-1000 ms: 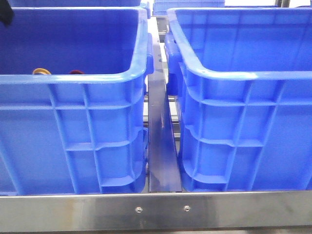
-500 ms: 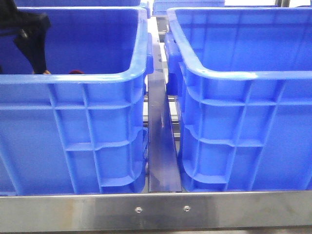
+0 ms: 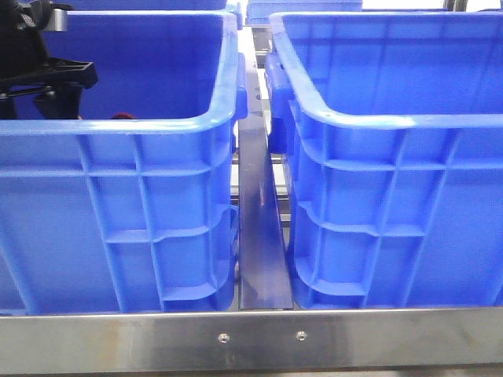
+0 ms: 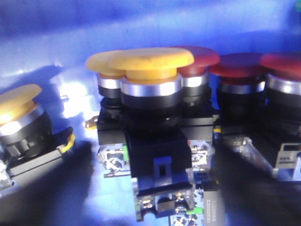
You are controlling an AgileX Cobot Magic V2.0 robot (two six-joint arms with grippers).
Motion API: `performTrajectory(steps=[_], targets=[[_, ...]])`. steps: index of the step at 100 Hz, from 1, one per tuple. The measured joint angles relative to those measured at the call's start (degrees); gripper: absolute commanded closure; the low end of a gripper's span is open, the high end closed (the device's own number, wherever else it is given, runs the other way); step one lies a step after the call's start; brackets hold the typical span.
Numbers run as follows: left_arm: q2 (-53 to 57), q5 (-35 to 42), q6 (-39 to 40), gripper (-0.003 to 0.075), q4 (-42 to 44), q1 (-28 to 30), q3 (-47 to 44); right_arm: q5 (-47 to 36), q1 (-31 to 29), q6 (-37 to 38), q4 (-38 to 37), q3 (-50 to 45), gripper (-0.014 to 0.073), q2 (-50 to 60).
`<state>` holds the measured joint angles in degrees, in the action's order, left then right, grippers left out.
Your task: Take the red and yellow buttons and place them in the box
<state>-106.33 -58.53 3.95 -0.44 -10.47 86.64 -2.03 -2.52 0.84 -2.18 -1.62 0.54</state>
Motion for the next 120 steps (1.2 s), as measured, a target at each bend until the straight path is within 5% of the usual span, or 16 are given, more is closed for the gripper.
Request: performTrajectory(steps=[10, 19, 52, 84, 120], targets=[[0.00, 0.00, 0.00, 0.0622, 0.00, 0.00, 0.00, 0.00, 0.00, 0.00, 0.00, 0.00, 0.0696, 0.00], [0.00, 0.00, 0.00, 0.0671, 0.00, 0.00, 0.08, 0.00, 0.00, 0.00, 0.00, 0.00, 0.0696, 0.00], [1.19, 0.00, 0.00, 0.0671, 0.00, 0.00, -0.38, 0.00, 0.00, 0.00, 0.00, 0.00, 0.0696, 0.00], [13.38, 3.71, -2.04, 0.0671, -2.31, -1.65, -7.40, 0.00, 0.00, 0.00, 0.00, 0.00, 0.0696, 0.00], [22.96, 4.88, -12.85, 0.0671, -12.78, -7.23, -10.06, 0.00, 0.00, 0.00, 0.00, 0.00, 0.0696, 0.00]])
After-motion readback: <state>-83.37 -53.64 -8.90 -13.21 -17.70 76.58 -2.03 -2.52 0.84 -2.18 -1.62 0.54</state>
